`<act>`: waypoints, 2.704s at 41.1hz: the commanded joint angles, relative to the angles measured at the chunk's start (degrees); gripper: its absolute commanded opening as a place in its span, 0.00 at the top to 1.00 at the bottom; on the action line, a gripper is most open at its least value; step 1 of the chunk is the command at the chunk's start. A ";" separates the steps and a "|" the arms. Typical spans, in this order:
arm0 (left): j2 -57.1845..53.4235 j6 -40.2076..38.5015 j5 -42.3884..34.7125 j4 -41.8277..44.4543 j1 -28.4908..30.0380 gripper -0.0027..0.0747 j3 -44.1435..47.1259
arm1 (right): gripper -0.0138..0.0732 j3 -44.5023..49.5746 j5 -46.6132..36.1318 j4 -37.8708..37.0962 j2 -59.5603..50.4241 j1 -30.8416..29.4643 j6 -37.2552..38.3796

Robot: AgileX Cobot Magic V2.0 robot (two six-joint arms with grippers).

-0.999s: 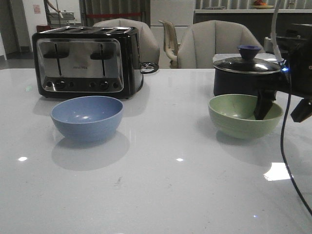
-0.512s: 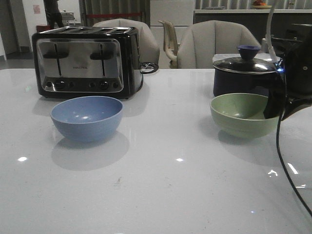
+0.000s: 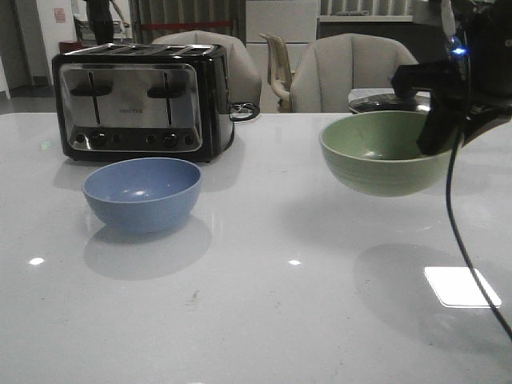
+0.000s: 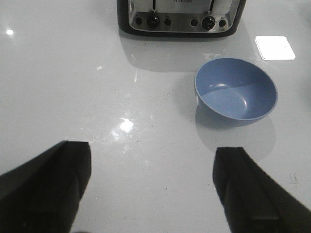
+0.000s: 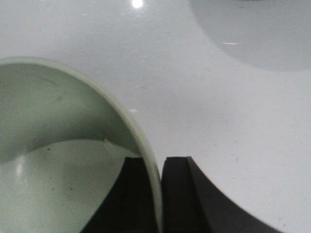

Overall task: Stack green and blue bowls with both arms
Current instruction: 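Lift the green bowl with the right gripper, set it nearer the robot, release, then raise the open right gripper away from the green bowl, then reach the left gripper down to the light blue bowl's rim and grasp it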

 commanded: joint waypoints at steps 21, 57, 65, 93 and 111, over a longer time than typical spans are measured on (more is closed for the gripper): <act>0.18 -0.34 -4.57 -0.20 -0.32 0.24 -1.66 | 0.80 12.67 -14.39 8.60 -3.30 15.67 -0.88; 0.18 -0.34 -4.50 -0.20 -0.32 0.24 -1.66 | 0.33 12.51 -6.38 2.60 -19.45 15.87 -1.08; 0.18 -0.34 -4.62 -0.20 -0.32 0.24 -1.66 | 0.33 14.30 -1.39 -1.80 -31.80 15.87 -1.08; 12.12 2.69 -3.72 -0.56 -12.89 0.24 -5.81 | 0.33 28.93 3.50 -3.81 -59.76 15.87 -1.08; 43.21 2.69 0.77 0.59 -13.41 0.24 -25.42 | 0.33 28.93 3.50 -3.81 -59.76 15.87 -1.08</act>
